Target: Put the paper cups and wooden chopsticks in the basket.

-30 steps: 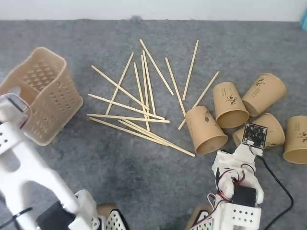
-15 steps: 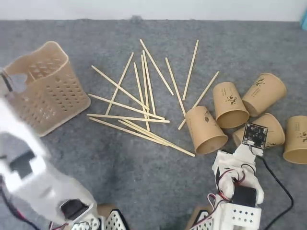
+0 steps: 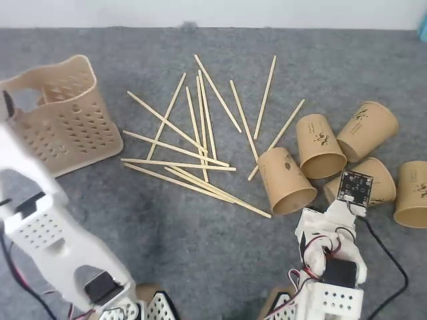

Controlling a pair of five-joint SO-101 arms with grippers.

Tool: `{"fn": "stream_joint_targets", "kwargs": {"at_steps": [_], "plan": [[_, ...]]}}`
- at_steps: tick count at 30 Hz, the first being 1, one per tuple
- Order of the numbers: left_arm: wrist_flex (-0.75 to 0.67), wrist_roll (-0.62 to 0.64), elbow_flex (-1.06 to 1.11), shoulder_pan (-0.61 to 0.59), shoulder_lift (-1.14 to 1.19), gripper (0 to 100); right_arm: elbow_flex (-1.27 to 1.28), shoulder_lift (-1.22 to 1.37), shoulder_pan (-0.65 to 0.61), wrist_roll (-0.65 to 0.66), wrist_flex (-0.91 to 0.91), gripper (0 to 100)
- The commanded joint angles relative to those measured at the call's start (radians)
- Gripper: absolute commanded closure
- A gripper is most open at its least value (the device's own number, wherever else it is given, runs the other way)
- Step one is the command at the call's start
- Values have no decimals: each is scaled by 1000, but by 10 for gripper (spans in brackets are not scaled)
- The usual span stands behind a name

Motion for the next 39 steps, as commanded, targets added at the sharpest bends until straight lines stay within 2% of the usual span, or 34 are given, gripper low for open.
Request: {"fn": "stream_joint_targets", "kwargs": {"at_steps": [1, 6, 11, 16, 20, 22, 27, 36, 39], "plan": [[37, -86, 114, 68, -130, 987, 18, -10, 5, -2, -19, 991], [37, -196, 245, 115, -261, 987, 18, -10, 5, -2, -19, 991], [35, -253, 355, 126, -350, 981, 18, -10, 7, -2, -18, 991], [35, -269, 374, 120, -377, 858, 18, -10, 7, -2, -16, 991], [35, -264, 371, 118, -381, 739, 18, -10, 7, -2, -15, 991], [35, -259, 355, 104, -381, 712, 18, -10, 7, -2, -13, 991], [35, -166, 222, 28, -381, 736, 18, -10, 8, -2, -12, 991], [35, -150, 104, -38, -381, 735, 18, -10, 7, -2, -13, 991], [35, -52, 41, -34, -382, 735, 18, -10, 5, -2, -16, 991]]}}
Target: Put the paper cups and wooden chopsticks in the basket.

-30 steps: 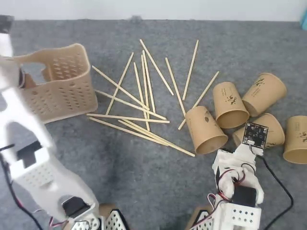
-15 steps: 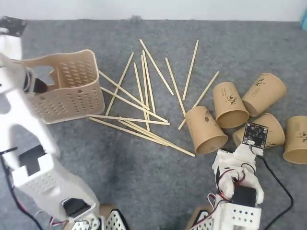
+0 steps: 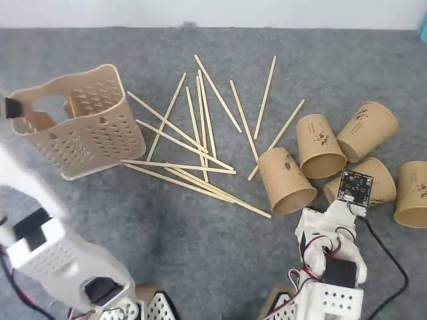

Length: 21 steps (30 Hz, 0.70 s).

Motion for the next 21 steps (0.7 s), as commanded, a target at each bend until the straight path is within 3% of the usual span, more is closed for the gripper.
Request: {"fn": "stream_joint_targets", "kwargs": {"at_steps": [1, 6, 12, 15, 21], "plan": [[35, 140, -108, 2, -75, 735, 18, -10, 5, -2, -16, 991], [37, 330, -64, 101, -199, 735, 18, -10, 8, -2, -16, 991], [34, 454, 237, 373, -413, 735, 18, -10, 8, -2, -13, 991], [14, 529, 320, 471, -423, 735, 18, -10, 10, -2, -12, 991], [-26, 637, 352, 545, -348, 735, 18, -10, 10, -2, -10, 991]]}}
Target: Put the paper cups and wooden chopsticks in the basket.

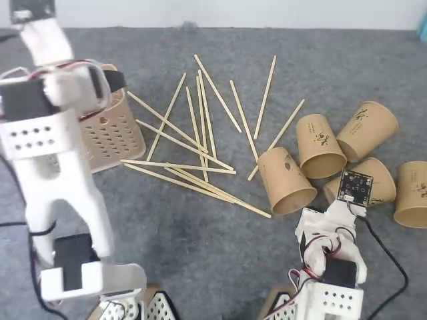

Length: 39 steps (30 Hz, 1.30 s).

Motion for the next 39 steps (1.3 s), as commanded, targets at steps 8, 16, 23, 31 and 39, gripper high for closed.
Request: {"fn": "stream_joint_targets", "kwargs": {"at_steps": [8, 16, 23, 31, 39], "plan": [[-98, 77, 62, 71, 80, 735, 18, -10, 10, -2, -10, 991], [-183, 77, 259, 66, 92, 765, 18, -10, 10, -2, -10, 991], [-137, -12, 314, 66, 20, 908, 18, -10, 10, -2, -10, 991], [-23, -173, 311, 64, -14, 921, 18, -10, 10, -2, -10, 991], [-6, -321, 309, -64, -6, 921, 18, -10, 10, -2, -10, 991]]}}
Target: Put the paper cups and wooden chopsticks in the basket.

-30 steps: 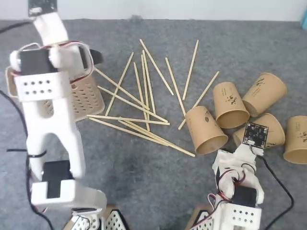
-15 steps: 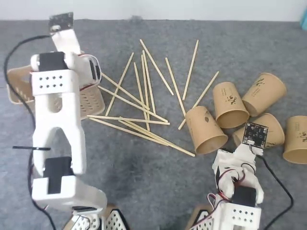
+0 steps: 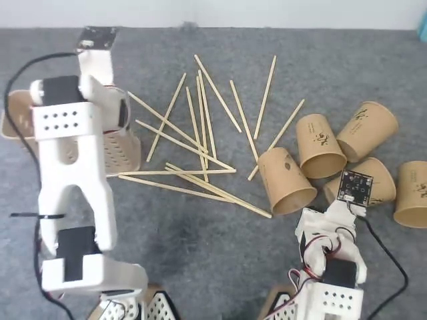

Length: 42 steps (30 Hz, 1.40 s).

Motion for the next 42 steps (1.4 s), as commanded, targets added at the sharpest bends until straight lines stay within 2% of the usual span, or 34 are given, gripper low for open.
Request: {"fn": "stream_joint_targets", "kwargs": {"at_steps": [1, 9, 17, 21, 27, 32, 38, 42], "plan": [[11, -60, -12, -89, -49, 921, 18, -10, 10, -2, -10, 991], [-5, -83, -12, -140, -60, 914, 18, -10, 10, -2, -10, 991], [31, -81, -90, -138, -60, 733, 18, -10, 10, -2, -10, 991], [60, -80, -214, -144, -91, 733, 18, -10, 10, -2, -10, 991], [60, -80, -200, -143, -301, 732, 18, -10, 10, -2, -10, 991], [60, -80, -7, -147, -572, 732, 18, -10, 10, -2, -10, 991], [52, -86, 386, -147, -893, 732, 15, -10, 12, 0, -10, 991], [-31, -83, 624, -192, -1053, 732, 9, -10, 12, 0, -10, 991]]}}
